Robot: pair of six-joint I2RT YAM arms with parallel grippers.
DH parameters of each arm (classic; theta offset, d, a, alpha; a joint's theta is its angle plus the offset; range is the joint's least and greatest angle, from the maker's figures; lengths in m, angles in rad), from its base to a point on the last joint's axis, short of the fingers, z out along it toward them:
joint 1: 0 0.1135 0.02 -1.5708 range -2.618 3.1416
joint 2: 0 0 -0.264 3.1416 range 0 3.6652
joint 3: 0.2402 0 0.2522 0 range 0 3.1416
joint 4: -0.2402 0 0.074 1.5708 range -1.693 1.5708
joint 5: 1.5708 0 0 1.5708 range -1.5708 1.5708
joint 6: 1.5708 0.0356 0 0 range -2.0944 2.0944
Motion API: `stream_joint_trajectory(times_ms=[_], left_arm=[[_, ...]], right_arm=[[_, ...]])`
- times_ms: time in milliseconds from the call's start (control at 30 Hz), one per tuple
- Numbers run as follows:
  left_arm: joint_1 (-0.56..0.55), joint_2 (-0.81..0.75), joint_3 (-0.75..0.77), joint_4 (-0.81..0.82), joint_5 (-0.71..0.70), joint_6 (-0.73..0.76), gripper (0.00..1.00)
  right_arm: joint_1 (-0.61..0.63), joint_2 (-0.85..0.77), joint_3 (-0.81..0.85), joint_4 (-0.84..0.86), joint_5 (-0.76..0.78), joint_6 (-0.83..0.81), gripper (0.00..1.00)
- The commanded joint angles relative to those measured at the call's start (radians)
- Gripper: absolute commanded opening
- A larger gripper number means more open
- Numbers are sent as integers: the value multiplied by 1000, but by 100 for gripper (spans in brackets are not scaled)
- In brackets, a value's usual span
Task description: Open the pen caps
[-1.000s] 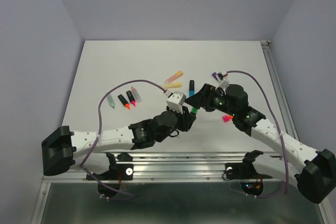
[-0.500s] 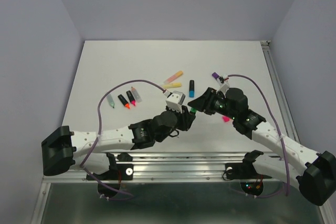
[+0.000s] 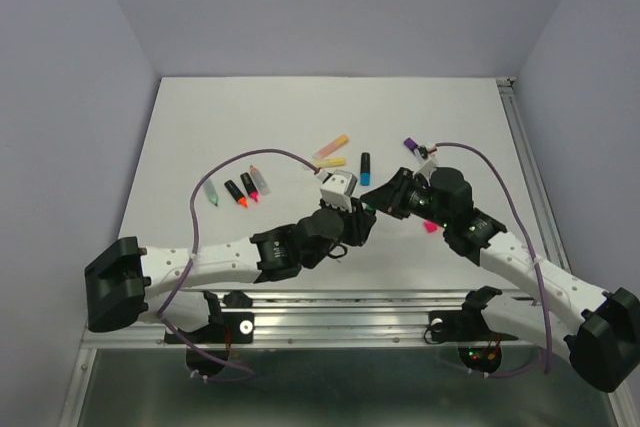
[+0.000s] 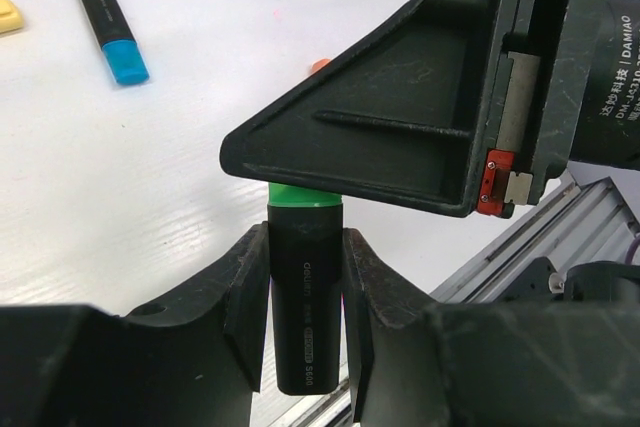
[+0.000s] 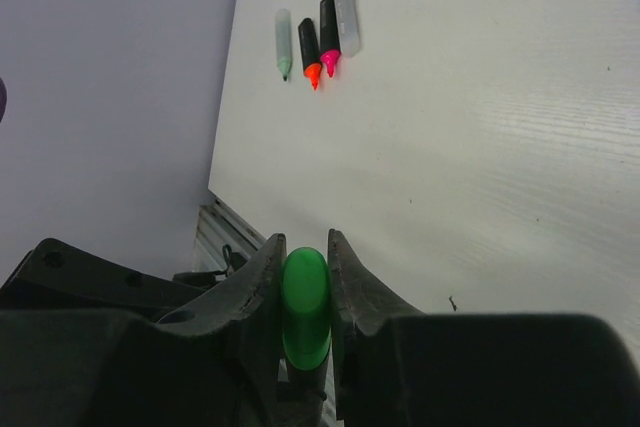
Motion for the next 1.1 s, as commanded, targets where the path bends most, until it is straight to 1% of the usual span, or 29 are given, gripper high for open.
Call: stream_joint_trajectory(times_ms=[0,33,100,133,233,300,333,400,500,567,600,633,733,767,867,933,967,1000,1033,1067], left_arm=[[-1,17,83,7,-7,5,17],[-1,18,87,-19,-2,5,43],[-1,21,76,-30,10,0,65],[-1,20,68,-42,7,-10,78],[0,15,41,-48,5,-29,82],[-1,20,38,-48,13,-23,82],[0,21,39,-45,16,-18,82],[0,18,42,-35,31,-7,76],[2,14,41,-15,39,-1,73],[2,18,41,-15,44,2,69],[3,20,41,-13,48,3,66],[3,23,41,-15,55,3,61],[3,31,36,-16,82,3,56],[3,32,35,-16,87,-1,56],[5,31,30,-16,91,-10,48],[5,26,30,-15,87,-14,30],[5,24,33,-15,87,-12,20],[5,24,35,-18,85,-10,4],[5,24,35,-21,84,-13,0],[5,23,28,-18,90,-14,0]], right_arm=[[7,-31,9,22,9,-6,1],[7,-37,9,19,14,-6,1],[5,-56,12,16,27,-6,1],[5,-62,15,10,37,-6,1],[5,-80,27,-15,46,-2,1],[5,-80,27,-14,31,9,1],[7,-79,26,-11,18,10,1],[5,-66,24,8,-37,18,1],[7,-59,9,45,-84,27,1],[5,-62,6,51,-78,30,1],[7,-63,6,52,-71,29,1],[7,-65,9,52,-63,24,1],[7,-74,12,69,-43,12,1],[5,-76,13,72,-42,10,1],[5,-80,19,65,-41,9,1],[5,-79,21,63,-43,7,1],[5,-77,21,62,-43,7,1],[7,-76,23,59,-35,4,1],[7,-74,23,55,-23,-5,1],[5,-69,27,46,15,-22,1]])
